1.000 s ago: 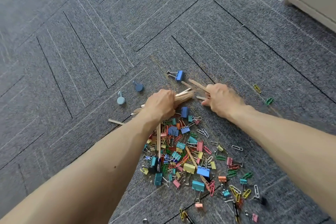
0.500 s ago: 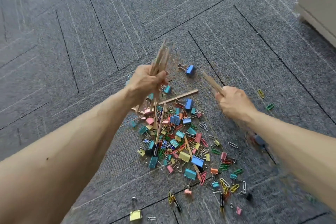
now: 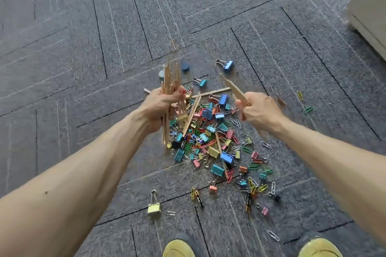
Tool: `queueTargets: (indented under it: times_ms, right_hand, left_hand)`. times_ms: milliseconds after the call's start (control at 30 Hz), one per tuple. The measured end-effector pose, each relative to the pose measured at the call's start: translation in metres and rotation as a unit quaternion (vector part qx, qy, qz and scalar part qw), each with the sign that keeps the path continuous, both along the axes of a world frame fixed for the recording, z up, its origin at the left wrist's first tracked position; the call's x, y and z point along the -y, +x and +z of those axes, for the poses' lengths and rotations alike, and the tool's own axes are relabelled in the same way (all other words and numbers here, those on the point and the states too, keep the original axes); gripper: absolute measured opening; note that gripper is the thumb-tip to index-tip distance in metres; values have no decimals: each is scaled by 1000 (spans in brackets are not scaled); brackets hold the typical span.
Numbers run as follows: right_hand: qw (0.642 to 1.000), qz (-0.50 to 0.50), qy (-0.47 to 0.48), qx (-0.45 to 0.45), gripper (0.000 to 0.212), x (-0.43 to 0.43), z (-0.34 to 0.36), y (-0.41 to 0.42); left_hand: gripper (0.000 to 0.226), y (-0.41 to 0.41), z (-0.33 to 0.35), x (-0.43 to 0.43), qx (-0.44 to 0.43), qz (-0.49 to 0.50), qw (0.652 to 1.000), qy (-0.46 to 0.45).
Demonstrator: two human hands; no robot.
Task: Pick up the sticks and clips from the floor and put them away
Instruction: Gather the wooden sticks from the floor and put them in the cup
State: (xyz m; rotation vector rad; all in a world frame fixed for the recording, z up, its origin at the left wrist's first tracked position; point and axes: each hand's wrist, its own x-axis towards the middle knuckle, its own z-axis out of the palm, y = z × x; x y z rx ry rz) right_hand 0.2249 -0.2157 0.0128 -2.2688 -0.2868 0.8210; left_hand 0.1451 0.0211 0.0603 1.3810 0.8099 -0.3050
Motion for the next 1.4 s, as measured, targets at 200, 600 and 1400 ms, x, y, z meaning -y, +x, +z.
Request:
queueTargets:
  times_ms: [200, 600, 1400]
  right_hand:
    - [1000, 5, 23, 1, 24, 5, 13, -40]
    - [952, -150, 186, -190, 13, 11, 1, -76]
    - [980, 69, -177, 54, 18, -52, -56, -67]
  left_hand:
    - [14, -46, -7, 14, 48, 56, 997, 25]
    - [8, -86, -30, 22, 36, 141, 985, 88]
    - [29, -10, -90, 13, -107, -189, 893, 394]
